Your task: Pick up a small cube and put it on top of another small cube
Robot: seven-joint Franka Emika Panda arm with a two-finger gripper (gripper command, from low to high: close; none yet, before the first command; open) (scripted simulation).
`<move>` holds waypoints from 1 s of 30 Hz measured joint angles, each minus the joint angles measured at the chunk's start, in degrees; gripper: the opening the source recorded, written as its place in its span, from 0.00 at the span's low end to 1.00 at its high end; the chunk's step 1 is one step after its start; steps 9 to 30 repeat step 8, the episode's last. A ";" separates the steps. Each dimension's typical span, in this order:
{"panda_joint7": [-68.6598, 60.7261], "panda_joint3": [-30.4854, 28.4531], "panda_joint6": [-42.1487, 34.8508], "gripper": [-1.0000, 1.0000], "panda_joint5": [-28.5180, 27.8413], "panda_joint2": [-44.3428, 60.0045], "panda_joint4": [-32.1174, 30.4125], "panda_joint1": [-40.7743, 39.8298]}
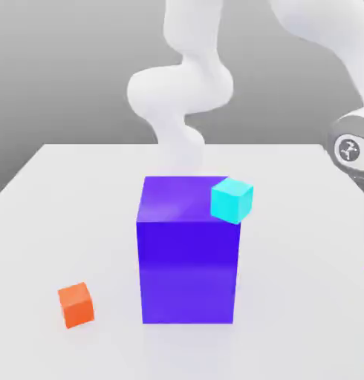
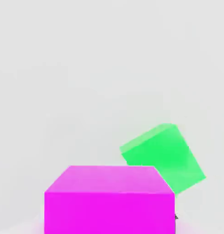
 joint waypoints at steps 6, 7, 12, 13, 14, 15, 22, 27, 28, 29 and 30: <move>-0.59 -1.30 5.51 1.00 -2.58 8.40 2.76 0.65; -0.59 -1.30 5.51 1.00 -2.58 8.40 2.76 0.65; -0.59 -1.30 5.51 1.00 -2.58 8.40 2.76 0.65; -0.59 -1.30 5.51 1.00 -2.58 8.40 2.76 0.65; -0.59 -1.30 5.51 1.00 -2.58 8.40 2.76 0.65; -0.59 -1.30 5.51 1.00 -2.58 8.40 2.76 0.65; -0.59 -1.30 5.51 1.00 -2.58 8.40 2.76 0.65; -0.59 -1.30 5.51 1.00 -2.58 8.40 2.76 0.65; -0.59 -1.30 5.51 1.00 -2.58 8.40 2.76 0.65; -0.59 -1.30 5.51 1.00 -2.58 8.40 2.76 0.65; -0.59 -1.30 5.51 1.00 -2.58 8.40 2.76 0.65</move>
